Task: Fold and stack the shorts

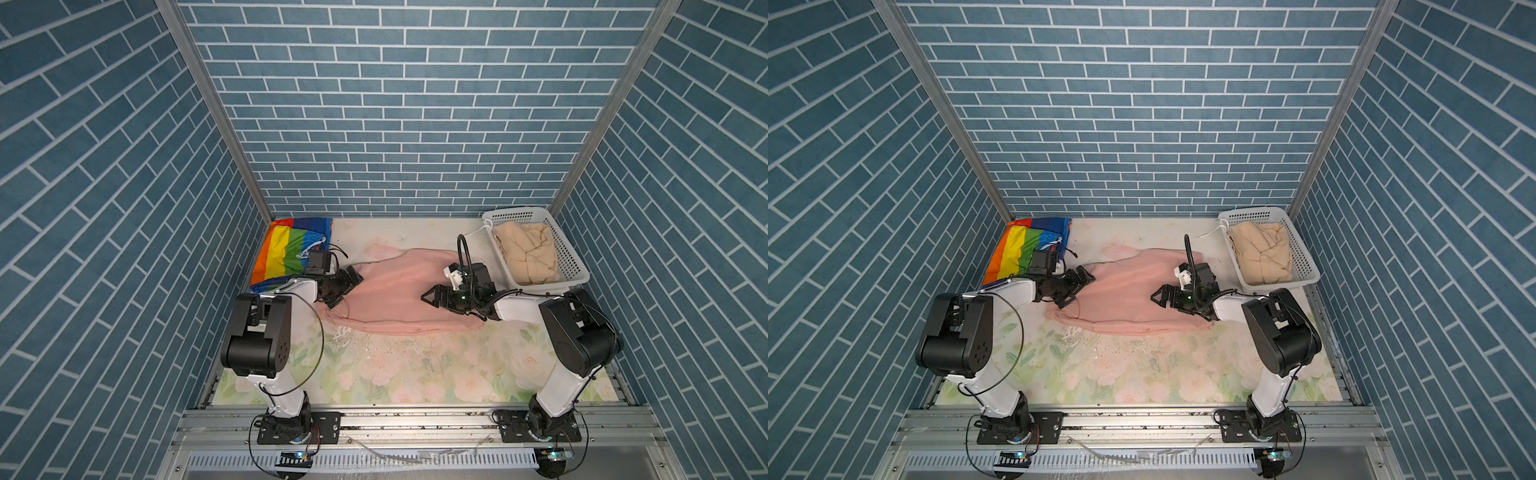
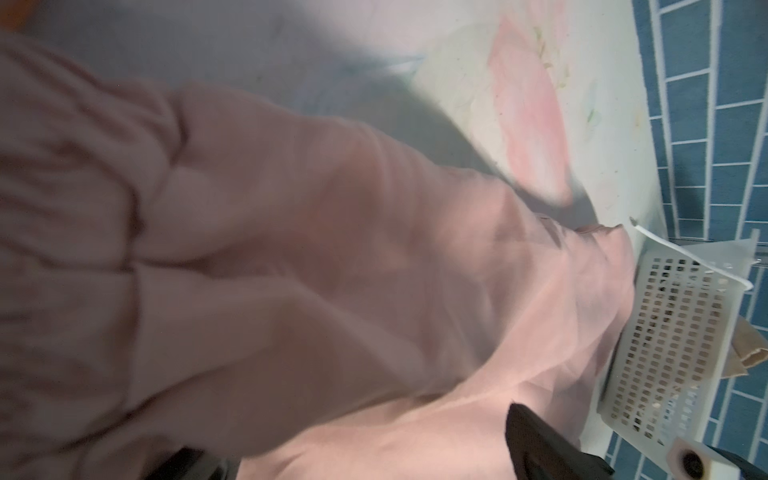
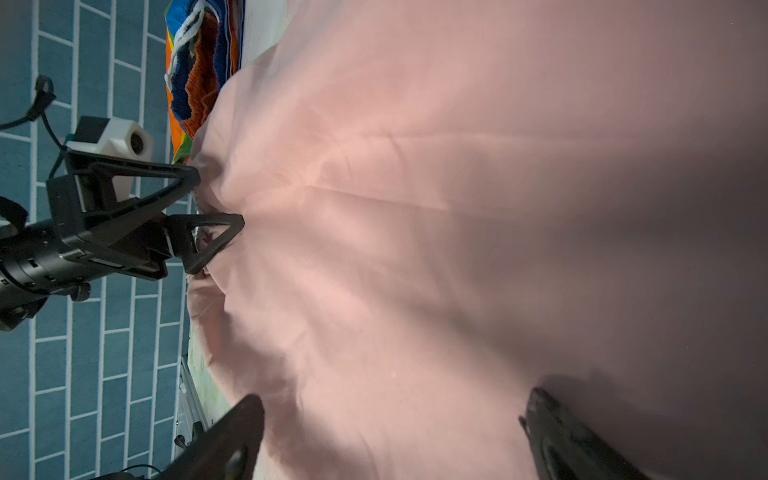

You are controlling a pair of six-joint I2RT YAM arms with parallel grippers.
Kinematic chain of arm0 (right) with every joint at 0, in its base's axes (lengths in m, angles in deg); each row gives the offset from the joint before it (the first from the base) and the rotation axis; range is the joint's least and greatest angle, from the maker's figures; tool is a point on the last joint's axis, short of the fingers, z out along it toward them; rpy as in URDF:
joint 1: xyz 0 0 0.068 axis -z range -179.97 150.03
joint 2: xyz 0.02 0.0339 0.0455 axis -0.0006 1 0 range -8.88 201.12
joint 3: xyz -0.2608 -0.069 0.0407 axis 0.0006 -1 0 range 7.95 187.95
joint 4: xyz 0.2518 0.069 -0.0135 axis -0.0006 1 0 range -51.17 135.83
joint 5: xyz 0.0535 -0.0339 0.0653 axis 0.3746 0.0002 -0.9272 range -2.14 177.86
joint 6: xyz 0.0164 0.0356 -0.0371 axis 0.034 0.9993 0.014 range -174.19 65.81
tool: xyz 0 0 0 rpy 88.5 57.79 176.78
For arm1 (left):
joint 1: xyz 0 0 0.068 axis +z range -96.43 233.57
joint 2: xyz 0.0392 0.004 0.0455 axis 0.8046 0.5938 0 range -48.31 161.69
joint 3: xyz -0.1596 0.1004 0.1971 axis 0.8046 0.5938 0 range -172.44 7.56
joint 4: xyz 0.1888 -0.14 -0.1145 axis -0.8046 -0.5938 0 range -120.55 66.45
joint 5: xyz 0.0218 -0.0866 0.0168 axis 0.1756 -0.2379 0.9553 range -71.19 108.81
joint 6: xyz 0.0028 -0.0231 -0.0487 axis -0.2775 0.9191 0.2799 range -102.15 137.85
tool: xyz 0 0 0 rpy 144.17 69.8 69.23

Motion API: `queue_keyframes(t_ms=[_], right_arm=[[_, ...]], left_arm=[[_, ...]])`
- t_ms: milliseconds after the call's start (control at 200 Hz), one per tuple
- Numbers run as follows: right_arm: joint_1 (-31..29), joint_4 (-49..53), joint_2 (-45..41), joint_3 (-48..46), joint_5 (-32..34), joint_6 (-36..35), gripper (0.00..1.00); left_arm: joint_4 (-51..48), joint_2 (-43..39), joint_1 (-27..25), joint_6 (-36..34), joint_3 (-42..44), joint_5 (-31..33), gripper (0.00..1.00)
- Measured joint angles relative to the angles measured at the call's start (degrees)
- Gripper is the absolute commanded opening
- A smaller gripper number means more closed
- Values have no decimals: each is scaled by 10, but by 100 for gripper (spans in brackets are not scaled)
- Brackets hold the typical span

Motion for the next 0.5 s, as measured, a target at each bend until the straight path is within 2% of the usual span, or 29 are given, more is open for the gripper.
queue_keyframes(t_ms=[325,500], right_arm=[[74,-16,-55,-75,-15,-28,99],[101,-19,-81,-109,-17,-47,99]], left_arm=[[-23,-44,11,-15,15,28,100],[19,-44,-5,-4,53,25,100]])
